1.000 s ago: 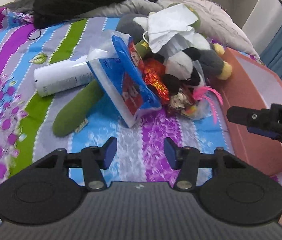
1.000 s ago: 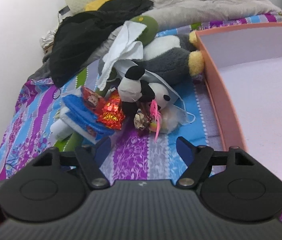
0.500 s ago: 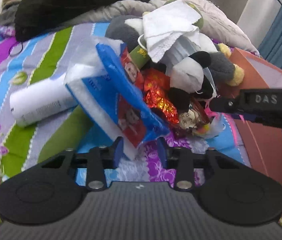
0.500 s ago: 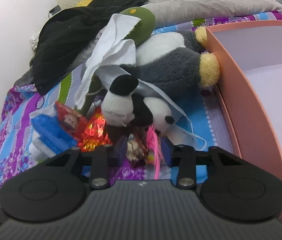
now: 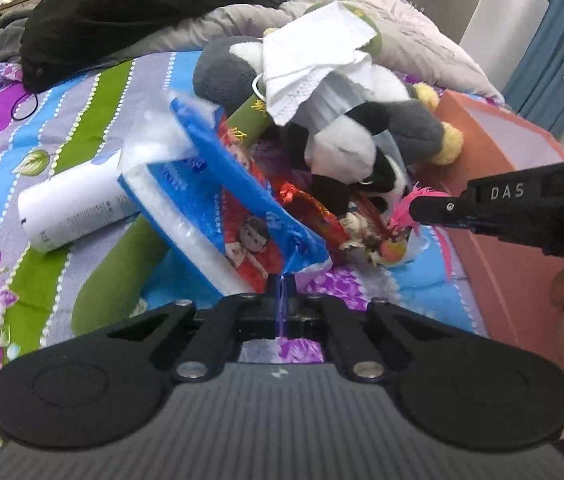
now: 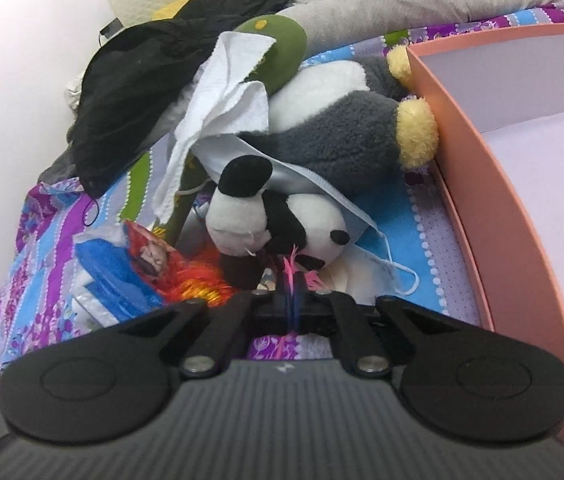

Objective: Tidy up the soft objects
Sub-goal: 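Lift the blue tissue pack with the left tool while the right tool lifts the bird toy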

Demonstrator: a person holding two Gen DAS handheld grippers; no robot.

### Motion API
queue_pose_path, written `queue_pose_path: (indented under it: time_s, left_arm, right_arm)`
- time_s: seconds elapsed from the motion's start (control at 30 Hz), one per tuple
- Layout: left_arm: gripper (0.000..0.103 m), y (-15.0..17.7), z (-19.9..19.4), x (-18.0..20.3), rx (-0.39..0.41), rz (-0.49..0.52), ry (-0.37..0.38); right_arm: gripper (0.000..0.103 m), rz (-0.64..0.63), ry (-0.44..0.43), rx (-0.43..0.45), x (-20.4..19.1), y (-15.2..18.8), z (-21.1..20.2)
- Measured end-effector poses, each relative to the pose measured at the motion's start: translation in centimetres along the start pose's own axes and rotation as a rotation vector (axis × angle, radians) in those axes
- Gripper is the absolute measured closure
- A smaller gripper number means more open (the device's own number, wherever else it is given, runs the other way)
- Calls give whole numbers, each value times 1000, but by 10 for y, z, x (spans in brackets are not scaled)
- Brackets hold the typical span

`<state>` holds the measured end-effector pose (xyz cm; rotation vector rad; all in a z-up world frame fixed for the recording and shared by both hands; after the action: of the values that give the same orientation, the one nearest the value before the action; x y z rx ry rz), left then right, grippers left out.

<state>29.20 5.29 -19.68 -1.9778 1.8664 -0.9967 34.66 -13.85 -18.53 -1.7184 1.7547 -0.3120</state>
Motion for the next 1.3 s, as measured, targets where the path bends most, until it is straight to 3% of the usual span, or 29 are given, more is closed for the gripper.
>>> queue_pose_path:
  time_s: [0.4,0.63,0.8,1.13,1.23,1.27,1.3]
  left_arm:
    - [102,43,-70,10,16,-111,69]
    - [102,83,-105,17,14,-148,93]
    - [102,113,-115,6,-17,-187,81]
    - [101,134,-126,-15,-26,-305,91]
    - [86,132,-128,-18,-14,-366,119]
    - [70,131,-128,-19,-11,-384,129]
    - [61,131,-129,-19,-5,-402,133]
  right_arm:
    - [99,0,-40,12,-4,27,-61]
    - [99,61,-88,-43,-1,63,-84]
    - [99,127,-124,-127,8,96,-79]
    - [95,138,-19,-182,30,130,-65]
    - [95,118,-6,-190,36,129,-68]
    - [89,105,0,-196,37,129,-69]
    - [74,92,5,-203,37,128,-71]
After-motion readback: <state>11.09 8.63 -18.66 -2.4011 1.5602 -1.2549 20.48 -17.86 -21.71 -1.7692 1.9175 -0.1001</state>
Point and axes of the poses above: each gripper's, at about its wrist camera, not at the fingertips, and z roughly the way its jaws point, x to its right, y to its underside, the point moved 2 cm from there along z, roughly the way its jaws point, and after that the axes turned 8 degrees about y, right-handed, at the moved point
